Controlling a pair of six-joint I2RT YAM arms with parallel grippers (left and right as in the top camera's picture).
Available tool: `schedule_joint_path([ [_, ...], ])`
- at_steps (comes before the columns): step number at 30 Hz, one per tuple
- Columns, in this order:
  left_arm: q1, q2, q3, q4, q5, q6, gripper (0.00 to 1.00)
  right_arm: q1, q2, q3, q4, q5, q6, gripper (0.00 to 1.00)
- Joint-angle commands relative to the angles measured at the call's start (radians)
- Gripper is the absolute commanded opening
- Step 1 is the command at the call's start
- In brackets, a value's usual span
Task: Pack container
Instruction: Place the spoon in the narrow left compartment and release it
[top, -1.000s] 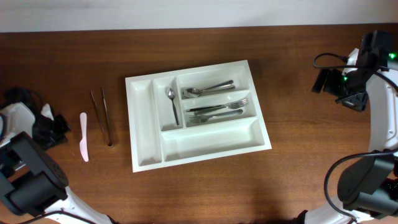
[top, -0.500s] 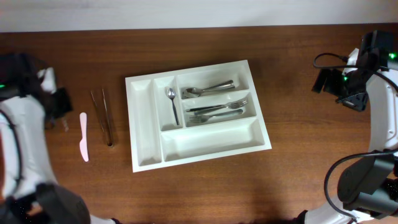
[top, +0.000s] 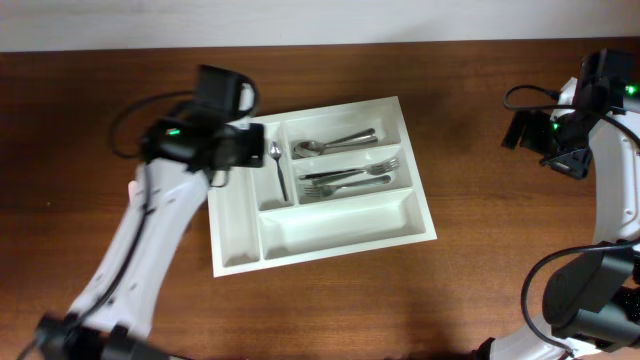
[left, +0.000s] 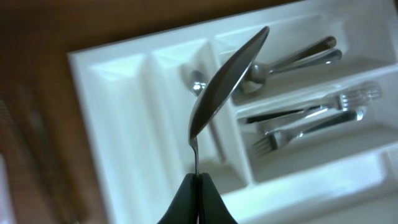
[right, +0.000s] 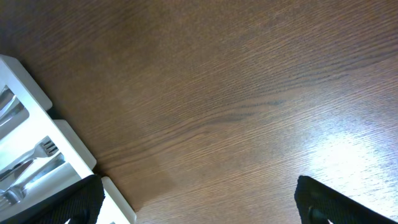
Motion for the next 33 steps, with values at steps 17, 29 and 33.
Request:
schedule_joint_path([
  [17,-0.044,0.333,-0.011,0.068,0.082,-0.292,0.49,-0.005,-0.011,-0.005,0.002,0.002,0.005,0.99],
  [29,0.143,0.143,0.285,-0.381,-0.267,-0.114,0.71,-0.005,-0.011,-0.005,0.002,0.002,0.005,0.99],
  [33,0.256,0.121,0.282,-0.435,-0.328,0.008,0.73,-0.005,-0.011,-0.005,0.002,0.002,0.005,0.99],
])
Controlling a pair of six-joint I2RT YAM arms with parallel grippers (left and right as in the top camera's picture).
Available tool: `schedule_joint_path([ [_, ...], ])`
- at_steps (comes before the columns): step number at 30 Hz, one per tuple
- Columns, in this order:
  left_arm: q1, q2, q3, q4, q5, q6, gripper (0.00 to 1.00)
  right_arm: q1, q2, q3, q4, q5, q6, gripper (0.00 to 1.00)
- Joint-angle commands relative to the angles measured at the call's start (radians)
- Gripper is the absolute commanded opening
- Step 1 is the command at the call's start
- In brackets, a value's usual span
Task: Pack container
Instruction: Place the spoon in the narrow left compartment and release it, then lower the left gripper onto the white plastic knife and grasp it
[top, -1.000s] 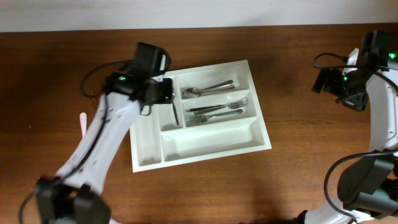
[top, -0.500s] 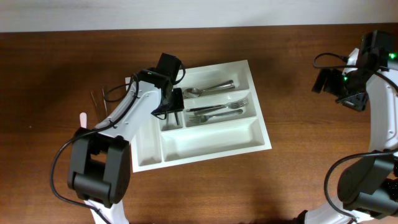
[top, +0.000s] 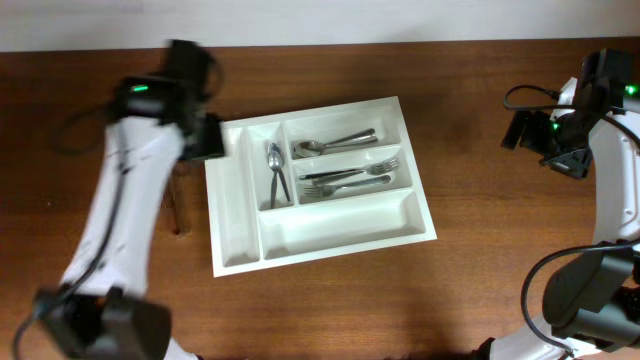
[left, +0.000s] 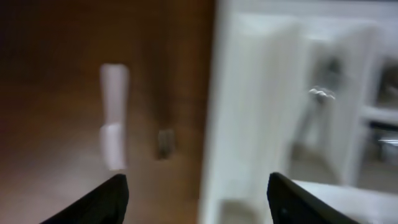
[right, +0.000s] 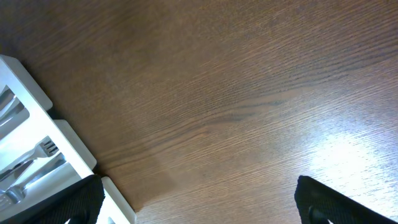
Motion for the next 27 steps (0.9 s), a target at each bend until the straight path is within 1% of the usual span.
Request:
schedule_joint_path([
  [1,0.1,-0.005,-0.012,-0.021,-0.128,0.133,0.73,-0.005,-0.011,-0.005,0.001,0.002,0.004,0.99],
  [4,0.199,0.0,-0.093,0.009,-0.124,0.135,0.73,-0.005,-0.011,-0.005,0.001,0.002,0.004,0.99],
  [7,0.301,0.001,-0.219,0.112,-0.103,0.139,0.73,-0.005,-0.011,-0.005,0.001,0.002,0.004,0.99],
  [11,0.41,0.004,-0.35,0.25,0.075,0.269,0.72,-0.005,-0.011,-0.005,0.001,0.002,0.004,0.99],
  [14,0.47,0.007,-0.435,0.335,0.097,0.277,0.72,-0.005,-0.011,-0.005,0.001,0.002,0.004,0.99],
  [15,0.487,0.009,-0.459,0.362,0.112,0.299,0.7,-0.005,-0.011,-0.005,0.001,0.002,0.004,0.99],
  [18,0.507,0.009,-0.502,0.427,0.2,0.383,0.64,-0.005,-0.011,-0.005,0.001,0.002,0.004,0.99],
  [25,0.507,0.013,-0.583,0.561,0.19,0.386,0.64,-0.005,-0.011,-0.005,0.001,0.002,0.004,0.99],
  [27,0.507,0.023,-0.608,0.605,0.19,0.385,0.62,-0.005,-0.011,-0.005,0.001,0.002,0.004,0.99],
])
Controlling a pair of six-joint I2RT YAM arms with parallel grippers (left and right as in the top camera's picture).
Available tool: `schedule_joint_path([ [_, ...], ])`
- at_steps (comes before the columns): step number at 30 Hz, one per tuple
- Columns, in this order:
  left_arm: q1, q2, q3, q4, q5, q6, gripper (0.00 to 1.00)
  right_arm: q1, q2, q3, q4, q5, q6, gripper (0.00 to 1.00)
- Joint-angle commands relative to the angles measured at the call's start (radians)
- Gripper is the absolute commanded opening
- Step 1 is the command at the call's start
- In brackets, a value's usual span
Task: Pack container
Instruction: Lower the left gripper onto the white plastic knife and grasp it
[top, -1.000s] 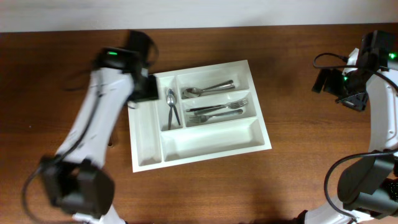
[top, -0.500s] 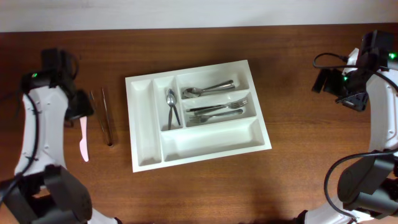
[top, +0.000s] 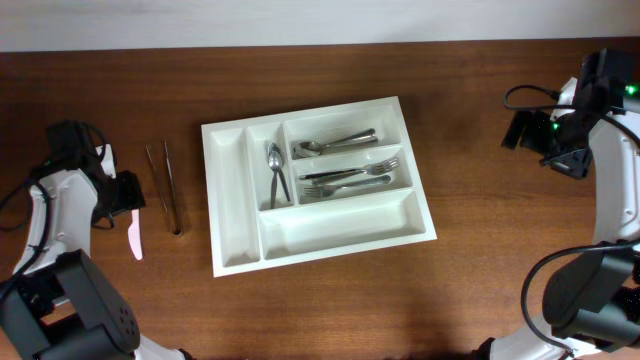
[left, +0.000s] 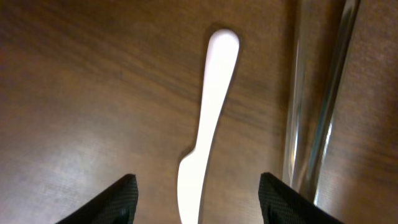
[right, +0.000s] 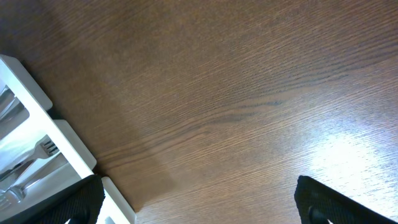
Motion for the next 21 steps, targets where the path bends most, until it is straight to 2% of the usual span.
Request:
schedule_joint_path([
  [1,0.003,0.02,-0.048,0.05,0.024,0.019,0.6,-0.005,-0.011,-0.005,0.001,0.002,0.005,0.99],
  [4,0.003,0.048,-0.058,0.079,-0.01,-0.031,0.6,-0.005,-0.011,-0.005,0.001,0.002,0.005,0.99],
  [18,0.006,0.15,-0.058,0.088,-0.012,-0.03,0.6,-0.005,-0.011,-0.005,0.001,0.002,0.005,0.99],
  [21,0.006,0.151,-0.058,0.087,-0.012,-0.03,0.56,-0.005,-0.011,-0.005,0.001,0.002,0.005,0.99],
])
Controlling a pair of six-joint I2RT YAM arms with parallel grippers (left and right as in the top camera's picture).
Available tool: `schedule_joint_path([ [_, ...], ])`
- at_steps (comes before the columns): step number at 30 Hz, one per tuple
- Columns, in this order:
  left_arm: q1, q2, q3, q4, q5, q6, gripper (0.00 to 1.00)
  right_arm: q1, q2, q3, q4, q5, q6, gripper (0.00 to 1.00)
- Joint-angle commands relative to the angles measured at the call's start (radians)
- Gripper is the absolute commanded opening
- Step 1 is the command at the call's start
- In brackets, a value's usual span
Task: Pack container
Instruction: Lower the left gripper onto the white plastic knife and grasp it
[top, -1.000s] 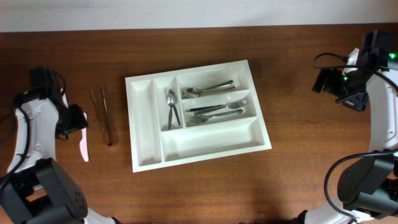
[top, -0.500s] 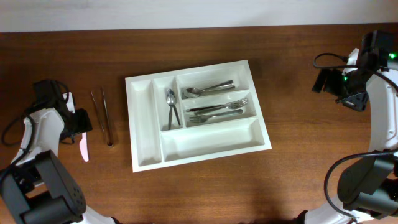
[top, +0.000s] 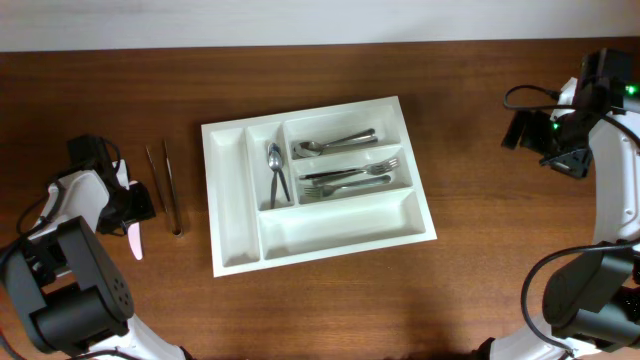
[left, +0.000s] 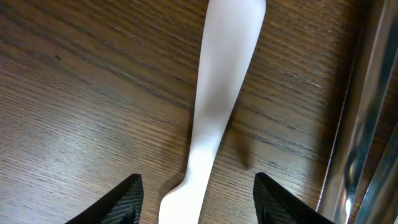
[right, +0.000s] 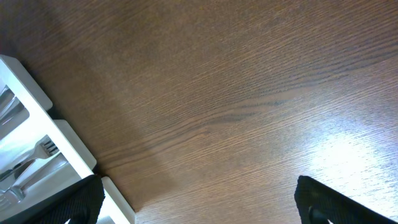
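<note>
The white cutlery tray (top: 228, 215) lies mid-table. It holds two small spoons (top: 276, 172) in a narrow slot, larger spoons (top: 335, 141) and forks (top: 350, 177). A white plastic knife (left: 219, 106) lies on the wood left of the tray, its blade end (top: 135, 241) showing in the overhead view. My left gripper (left: 198, 182) is open and low over the knife, one finger on each side. Far to the right my right gripper (right: 199, 190) is open over bare wood.
Metal tongs (top: 166, 190) lie between the knife and the tray, close to my left gripper, and fill the right edge (left: 364, 124) of the left wrist view. The tray's corner (right: 37, 140) sits left of my right gripper. The tray's long front compartment (top: 340, 225) holds nothing.
My left gripper has come closer to the white knife, which now fills more of the wrist view between the open fingers. The right arm has not moved.
My left gripper was shut on a small spoon above the tray's narrow slot. Then it was open and left of the tray, with a second spoon in that slot. Then it stood open over the white knife, and now sits lower over it.
</note>
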Motion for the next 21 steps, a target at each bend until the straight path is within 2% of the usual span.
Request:
schedule_joint_path([
  [1,0.006,0.01,-0.01,-0.001,-0.007,-0.01,0.55,-0.005,-0.011,-0.005,0.001,0.002,0.004,0.99],
  [15,0.006,0.101,-0.01,-0.002,-0.023,0.018,0.49,-0.005,-0.011,-0.005,0.001,0.002,0.004,1.0],
  [17,0.006,0.107,-0.01,-0.003,-0.023,0.018,0.44,-0.005,-0.011,-0.005,0.001,0.002,0.004,0.99],
  [21,0.006,0.108,-0.01,-0.011,-0.022,0.017,0.23,-0.005,-0.011,-0.005,0.001,0.002,0.004,0.99],
])
